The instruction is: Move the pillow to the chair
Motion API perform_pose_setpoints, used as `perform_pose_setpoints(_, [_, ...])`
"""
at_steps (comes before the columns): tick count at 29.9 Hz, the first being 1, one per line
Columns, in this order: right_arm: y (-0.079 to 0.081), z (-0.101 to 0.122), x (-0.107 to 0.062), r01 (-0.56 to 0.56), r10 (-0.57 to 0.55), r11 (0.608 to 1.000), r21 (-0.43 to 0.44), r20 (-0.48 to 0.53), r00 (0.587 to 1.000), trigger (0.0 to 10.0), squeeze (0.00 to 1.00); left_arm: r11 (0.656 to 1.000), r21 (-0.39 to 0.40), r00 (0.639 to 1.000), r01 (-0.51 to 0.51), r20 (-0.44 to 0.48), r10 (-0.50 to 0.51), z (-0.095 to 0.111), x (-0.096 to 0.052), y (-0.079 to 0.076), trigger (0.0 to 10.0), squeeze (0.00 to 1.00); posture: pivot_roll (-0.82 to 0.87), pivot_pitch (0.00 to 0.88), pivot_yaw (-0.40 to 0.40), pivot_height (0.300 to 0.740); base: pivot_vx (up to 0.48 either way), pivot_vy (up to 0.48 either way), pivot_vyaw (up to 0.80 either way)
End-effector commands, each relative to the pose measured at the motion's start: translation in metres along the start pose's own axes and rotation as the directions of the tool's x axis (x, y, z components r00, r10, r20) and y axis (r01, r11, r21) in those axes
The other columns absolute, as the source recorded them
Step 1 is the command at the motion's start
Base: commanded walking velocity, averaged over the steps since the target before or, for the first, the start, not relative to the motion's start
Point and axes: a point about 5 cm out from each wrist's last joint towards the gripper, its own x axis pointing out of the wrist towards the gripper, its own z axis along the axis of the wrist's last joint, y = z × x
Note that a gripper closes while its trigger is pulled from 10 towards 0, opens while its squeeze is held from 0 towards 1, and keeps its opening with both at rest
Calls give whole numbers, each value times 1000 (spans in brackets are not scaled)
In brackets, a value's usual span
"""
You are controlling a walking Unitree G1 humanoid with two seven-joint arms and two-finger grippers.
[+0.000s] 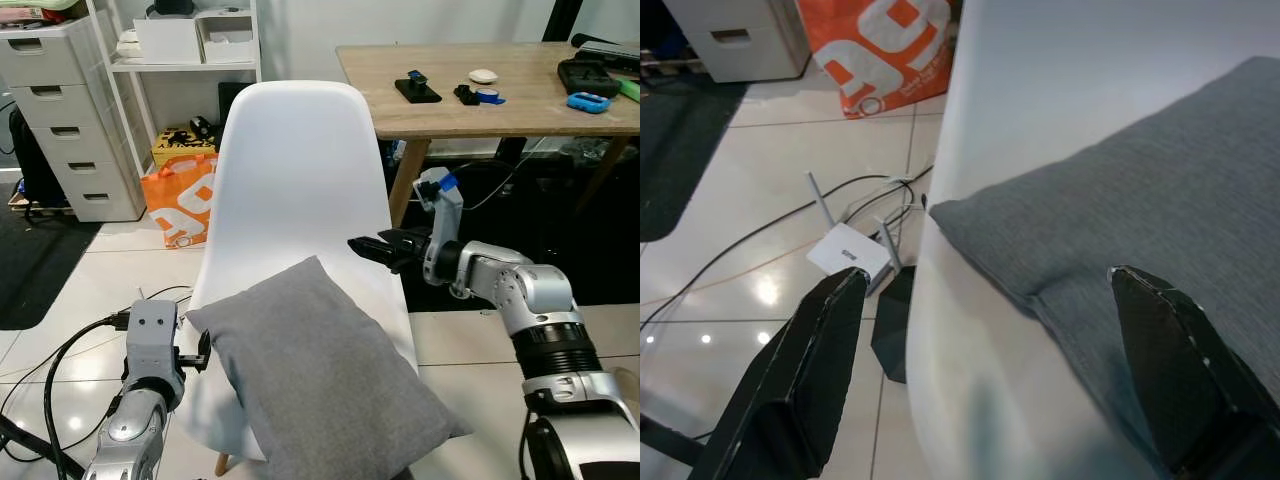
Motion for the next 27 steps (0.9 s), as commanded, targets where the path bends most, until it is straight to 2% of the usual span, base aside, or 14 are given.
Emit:
perform_pose_setpoints(1, [-1,-9,1,23,-23,999,44,16,1000,10000,0,1000,17,999,-21,-29,22,-4,2,6,10000,0,-148,9,-13,586,0,0,0])
perform_pose_setpoints(9, [-4,-12,6,81,-81,997,14,35,996,10000,0,999,7,999,-41,-32,41,-3,5,7,10000,0,-160,12,-17,616,0,0,0])
perform_pose_setpoints(22, [-2,-21,11,97,-98,995,12,26,995,10000,0,998,13,997,-58,-47,59,-6,6,10,10000,0,-161,24,-17,666,0,0,0])
perform_pose_setpoints(27, [-3,-22,11,101,-101,995,4,23,995,10000,0,998,26,997,-52,-61,53,-8,6,9,10000,0,-163,32,-18,686,-469,0,0])
